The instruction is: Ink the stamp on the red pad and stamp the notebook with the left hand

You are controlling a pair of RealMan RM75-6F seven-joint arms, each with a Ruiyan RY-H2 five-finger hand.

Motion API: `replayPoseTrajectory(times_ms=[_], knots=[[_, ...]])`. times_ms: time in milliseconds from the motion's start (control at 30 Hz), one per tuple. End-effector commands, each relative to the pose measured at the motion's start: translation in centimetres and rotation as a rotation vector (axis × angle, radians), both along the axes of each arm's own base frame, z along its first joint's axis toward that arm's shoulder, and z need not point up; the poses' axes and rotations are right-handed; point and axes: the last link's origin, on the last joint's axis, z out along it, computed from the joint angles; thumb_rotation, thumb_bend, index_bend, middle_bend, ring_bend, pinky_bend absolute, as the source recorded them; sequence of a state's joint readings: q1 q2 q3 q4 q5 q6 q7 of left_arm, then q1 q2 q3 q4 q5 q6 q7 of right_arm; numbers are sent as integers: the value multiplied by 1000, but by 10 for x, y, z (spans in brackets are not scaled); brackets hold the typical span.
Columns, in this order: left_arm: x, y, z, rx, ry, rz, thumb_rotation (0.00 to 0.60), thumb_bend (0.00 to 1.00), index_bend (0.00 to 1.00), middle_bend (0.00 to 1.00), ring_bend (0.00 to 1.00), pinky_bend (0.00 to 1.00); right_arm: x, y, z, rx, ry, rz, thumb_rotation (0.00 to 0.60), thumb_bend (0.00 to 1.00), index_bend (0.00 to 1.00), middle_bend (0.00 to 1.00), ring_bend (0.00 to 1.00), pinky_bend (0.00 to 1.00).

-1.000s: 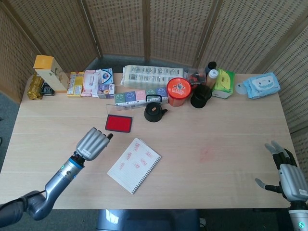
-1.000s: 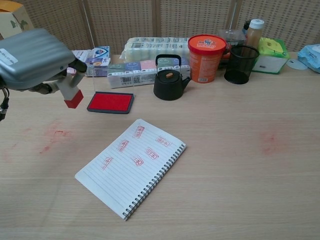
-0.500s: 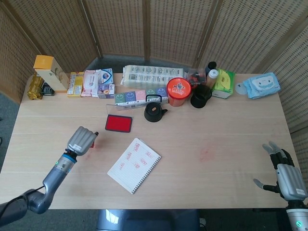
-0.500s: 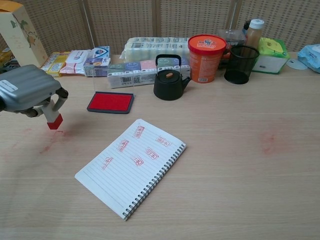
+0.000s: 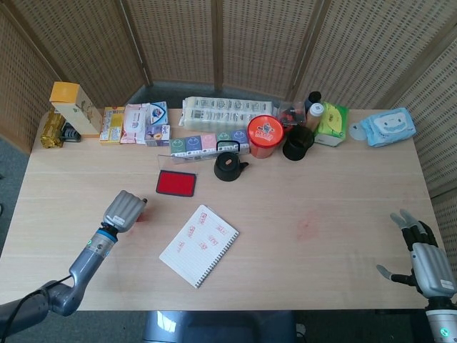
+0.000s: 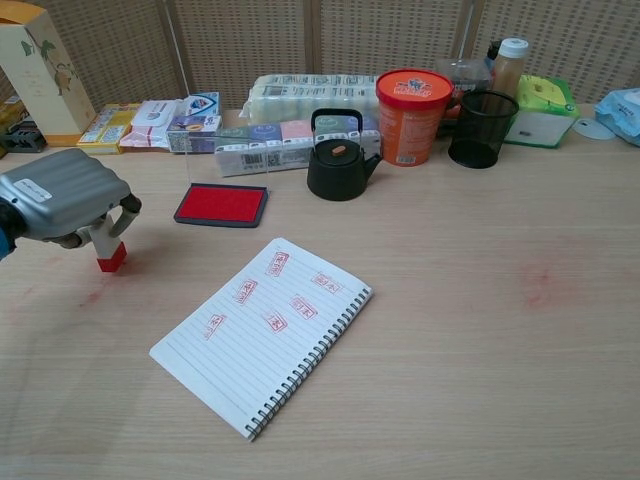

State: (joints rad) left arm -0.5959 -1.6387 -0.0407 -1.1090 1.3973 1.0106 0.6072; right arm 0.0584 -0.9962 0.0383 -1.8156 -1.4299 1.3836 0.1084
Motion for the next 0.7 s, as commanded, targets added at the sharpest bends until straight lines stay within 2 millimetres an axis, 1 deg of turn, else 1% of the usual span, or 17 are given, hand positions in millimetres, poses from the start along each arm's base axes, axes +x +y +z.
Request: replayPoseTrajectory(times_ms=[33,167,367,533,700], knots=[[0,0,-3,-3,14,4,600,354,632,1000,1000,1000,0,0,0,-1,-1,0,600,95,0,0,0,0],[2,-1,-5,-3,16,11,600,348,617,1000,1000,1000,0,0,1,-3,-2,0,600,95,0,0,0,0],[5,-1,-5,-1,28,15,600,307,549,1000,1000,1000,0,0,1,-1,-3,0,600,96,0,0,0,0],[8,-2,-5,-2,40,19,600,259,531,1000,1000,1000,0,1,2,-4,-3,0,600,95,0,0,0,0],[11,-3,-3,8,38,14,600,258,530,1000,1000,1000,0,1,2,-3,-3,1,600,95,0,0,0,0]])
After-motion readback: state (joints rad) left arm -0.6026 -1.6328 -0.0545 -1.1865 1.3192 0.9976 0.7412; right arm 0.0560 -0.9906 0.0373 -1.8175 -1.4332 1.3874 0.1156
